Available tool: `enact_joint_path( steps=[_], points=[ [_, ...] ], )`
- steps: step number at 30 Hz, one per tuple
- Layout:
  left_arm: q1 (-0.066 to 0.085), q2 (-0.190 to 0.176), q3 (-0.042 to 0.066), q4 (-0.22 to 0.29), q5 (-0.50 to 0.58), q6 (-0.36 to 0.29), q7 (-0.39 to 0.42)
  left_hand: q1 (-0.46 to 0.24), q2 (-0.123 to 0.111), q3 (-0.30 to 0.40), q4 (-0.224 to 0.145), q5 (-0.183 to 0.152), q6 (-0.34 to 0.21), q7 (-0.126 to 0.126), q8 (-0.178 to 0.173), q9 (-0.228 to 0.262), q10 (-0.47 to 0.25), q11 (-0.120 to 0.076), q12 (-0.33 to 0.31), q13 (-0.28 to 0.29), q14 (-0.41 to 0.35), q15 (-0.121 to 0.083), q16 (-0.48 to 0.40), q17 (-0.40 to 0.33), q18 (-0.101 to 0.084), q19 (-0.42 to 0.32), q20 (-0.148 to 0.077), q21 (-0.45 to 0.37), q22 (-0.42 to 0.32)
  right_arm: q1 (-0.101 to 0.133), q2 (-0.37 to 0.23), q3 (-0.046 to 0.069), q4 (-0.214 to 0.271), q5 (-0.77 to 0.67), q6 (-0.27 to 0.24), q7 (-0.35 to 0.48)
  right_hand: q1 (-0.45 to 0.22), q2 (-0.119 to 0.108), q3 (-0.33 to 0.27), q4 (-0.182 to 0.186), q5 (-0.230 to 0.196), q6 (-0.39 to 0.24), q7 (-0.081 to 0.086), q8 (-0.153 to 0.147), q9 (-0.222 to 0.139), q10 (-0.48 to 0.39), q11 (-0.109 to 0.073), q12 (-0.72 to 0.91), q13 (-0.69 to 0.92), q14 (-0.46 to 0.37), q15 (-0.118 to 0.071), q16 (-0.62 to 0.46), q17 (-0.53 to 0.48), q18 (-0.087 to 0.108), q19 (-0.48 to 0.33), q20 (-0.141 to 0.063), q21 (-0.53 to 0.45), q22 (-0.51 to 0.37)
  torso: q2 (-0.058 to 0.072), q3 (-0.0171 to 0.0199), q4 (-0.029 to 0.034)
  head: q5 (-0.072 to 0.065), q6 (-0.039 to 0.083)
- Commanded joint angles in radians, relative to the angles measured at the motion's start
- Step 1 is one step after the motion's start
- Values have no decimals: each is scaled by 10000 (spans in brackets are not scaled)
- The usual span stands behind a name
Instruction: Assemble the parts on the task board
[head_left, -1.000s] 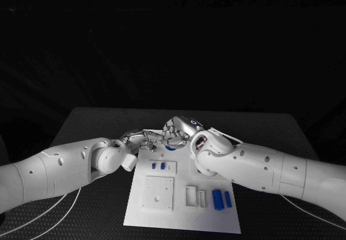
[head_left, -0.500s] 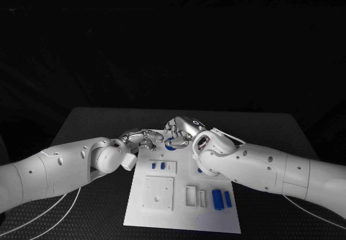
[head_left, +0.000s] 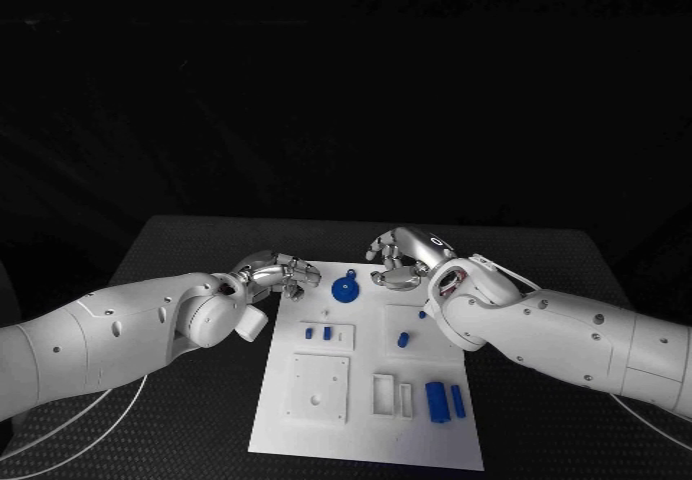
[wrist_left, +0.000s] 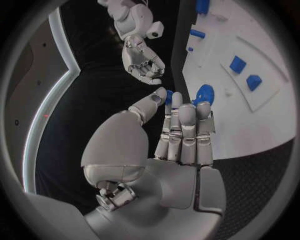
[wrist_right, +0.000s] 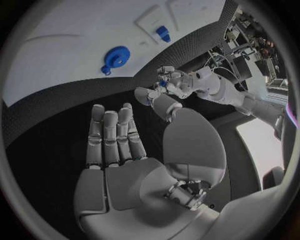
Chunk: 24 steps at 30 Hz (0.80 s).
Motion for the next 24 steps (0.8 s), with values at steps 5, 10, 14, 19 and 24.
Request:
enact_joint_path(
  steps=[5, 10, 14, 19, 24],
  points=[
    [336, -29, 159, 43, -5854, -1540, 935, 101, -52, 112, -36, 9, 105, -6, 69, 22, 92, -13, -20, 48, 91, -80, 0, 39, 77, 121, -444, 74, 189, 160, -379, 99, -553, 838, -220, 795, 120, -6, 176, 11, -36, -48, 5, 46, -35, -117, 15, -66, -74, -118, 53, -80, -53, 58, -133, 35, -101, 10, -8, 37, 8, 55, 38],
    [401, 5, 160, 40, -8591, -2014, 1119, 187, -153, 169, -43, -6, 138, -19, 49, 30, 110, -24, -64, 82, 146, -92, 20, 69, 76, 172, -473, 109, 191, 177, -472, 143, -1009, 1062, -241, 950, 124, 1, 191, 13, -33, -47, 6, 50, -39, -121, 16, -69, -86, -127, 61, -85, -61, 58, -143, 43, -108, 12, 1, 29, -5, 84, 67],
    [401, 75, 147, 91, -10059, -2322, 1074, 262, -227, 219, -29, 11, 182, -33, 26, 35, 140, -36, -92, 116, 216, -106, 54, 103, 76, 224, -494, 141, 191, 179, -554, 162, -1204, 1127, -239, 1031, 135, 21, 213, 18, -21, -43, 6, 54, -44, -123, 16, -70, -98, -132, 68, -87, -69, 60, -150, 50, -113, 15, 10, 35, -2, 80, 50],
    [398, 119, 121, 130, -11671, -2664, 848, 303, -271, 246, -17, -12, 212, -40, 6, 39, 152, -40, -110, 136, 240, -110, 52, 112, 78, 255, -504, 158, 189, 179, -594, 175, -1381, 1207, -257, 1122, 143, 36, 231, 22, -6, -41, 5, 58, -48, -123, 15, -69, -109, -136, 74, -86, -75, 61, -155, 56, -117, 18, 13, 26, 3, 58, 55],
    [390, 214, 108, 148, -12629, -2894, 560, 367, -323, 288, 6, -54, 258, -53, -23, 48, 174, -48, -135, 164, 274, -118, 32, 116, 84, 305, -519, 177, 183, 179, -636, 178, -1387, 1245, -254, 1165, 149, 50, 247, 24, 4, -40, 5, 61, -52, -122, 15, -67, -117, -138, 79, -85, -80, 61, -159, 61, -120, 21, 7, 26, -1, 49, 68]
  ],
)
